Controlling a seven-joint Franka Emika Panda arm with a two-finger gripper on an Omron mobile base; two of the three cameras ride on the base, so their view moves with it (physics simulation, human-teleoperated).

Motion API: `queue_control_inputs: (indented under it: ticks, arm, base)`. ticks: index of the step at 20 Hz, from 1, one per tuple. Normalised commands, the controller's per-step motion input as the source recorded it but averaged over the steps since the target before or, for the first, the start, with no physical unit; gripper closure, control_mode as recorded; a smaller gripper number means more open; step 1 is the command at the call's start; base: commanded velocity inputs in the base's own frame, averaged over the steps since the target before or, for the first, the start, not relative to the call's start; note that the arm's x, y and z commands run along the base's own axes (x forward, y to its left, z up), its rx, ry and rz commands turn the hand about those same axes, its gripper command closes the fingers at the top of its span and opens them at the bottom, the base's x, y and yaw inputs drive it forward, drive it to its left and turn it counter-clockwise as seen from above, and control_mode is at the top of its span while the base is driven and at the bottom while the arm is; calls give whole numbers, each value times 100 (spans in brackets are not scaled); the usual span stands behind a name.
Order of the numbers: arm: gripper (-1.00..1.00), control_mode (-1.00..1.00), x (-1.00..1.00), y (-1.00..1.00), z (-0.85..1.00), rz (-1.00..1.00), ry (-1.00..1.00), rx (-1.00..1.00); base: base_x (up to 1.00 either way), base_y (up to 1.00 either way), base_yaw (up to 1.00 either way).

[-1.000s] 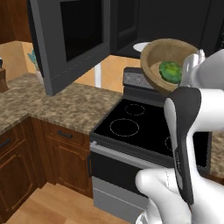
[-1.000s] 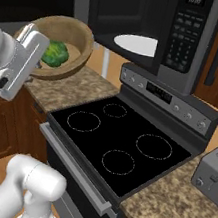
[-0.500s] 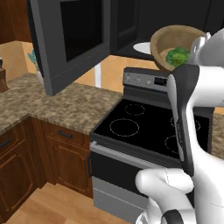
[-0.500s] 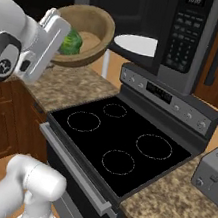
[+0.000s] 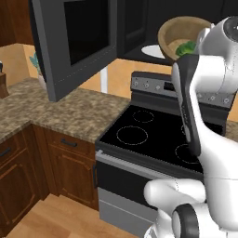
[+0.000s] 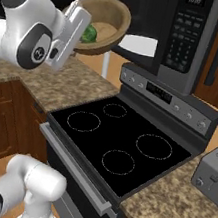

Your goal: Pick the broccoli from the sink and place it in the bowl. Then pick the bowl and place it in the microwave. Then close the microwave door and press the start button.

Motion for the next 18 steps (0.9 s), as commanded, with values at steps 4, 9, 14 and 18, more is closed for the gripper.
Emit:
queue_control_inputs:
  ticks: [4,9,14,18]
  arm:
    - [100,-100,95,-26,0,0,0,0]
    - [100,-100,93,-51,0,0,0,2]
    - [100,-100,96,-28,0,0,2,0]
    - [100,-100,90,-2,0,0,0,0]
  base:
    - [0,0,0]
    - [0,0,0]
    - [0,0,0]
    - [0,0,0]
